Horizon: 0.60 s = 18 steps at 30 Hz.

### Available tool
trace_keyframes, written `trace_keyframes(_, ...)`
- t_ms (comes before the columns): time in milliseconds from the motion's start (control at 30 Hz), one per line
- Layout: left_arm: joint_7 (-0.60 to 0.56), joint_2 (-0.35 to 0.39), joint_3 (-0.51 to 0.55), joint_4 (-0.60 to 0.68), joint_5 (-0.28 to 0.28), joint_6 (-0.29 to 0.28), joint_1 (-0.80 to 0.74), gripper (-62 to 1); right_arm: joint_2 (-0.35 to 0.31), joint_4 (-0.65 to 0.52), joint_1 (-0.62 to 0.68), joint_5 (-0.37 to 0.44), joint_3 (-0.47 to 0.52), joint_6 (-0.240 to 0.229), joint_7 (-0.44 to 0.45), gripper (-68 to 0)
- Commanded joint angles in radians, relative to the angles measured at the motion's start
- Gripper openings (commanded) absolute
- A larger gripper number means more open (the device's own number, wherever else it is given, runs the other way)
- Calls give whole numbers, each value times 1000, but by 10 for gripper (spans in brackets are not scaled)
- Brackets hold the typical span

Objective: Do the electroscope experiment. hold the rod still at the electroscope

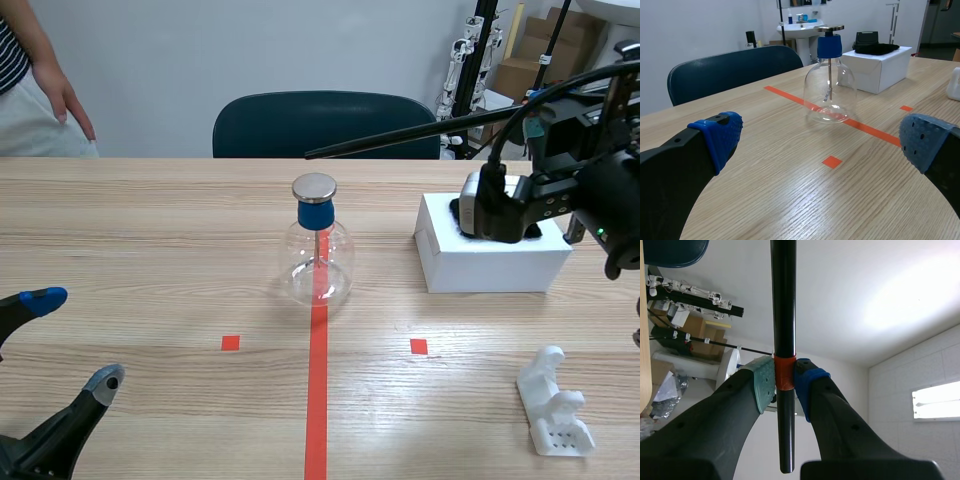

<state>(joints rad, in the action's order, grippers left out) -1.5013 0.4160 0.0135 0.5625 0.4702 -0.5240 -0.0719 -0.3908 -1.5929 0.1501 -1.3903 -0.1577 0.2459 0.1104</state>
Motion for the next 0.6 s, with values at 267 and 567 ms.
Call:
trace_keyframes(267, -51, 6, 3, 13, -13, 5, 0, 14, -13, -16, -17, -20, 6, -5, -19, -624)
trace_keyframes(567, -51, 6, 3, 13, -13, 5, 0, 14, -14, -16, -17, 46, 6, 1, -18, -624)
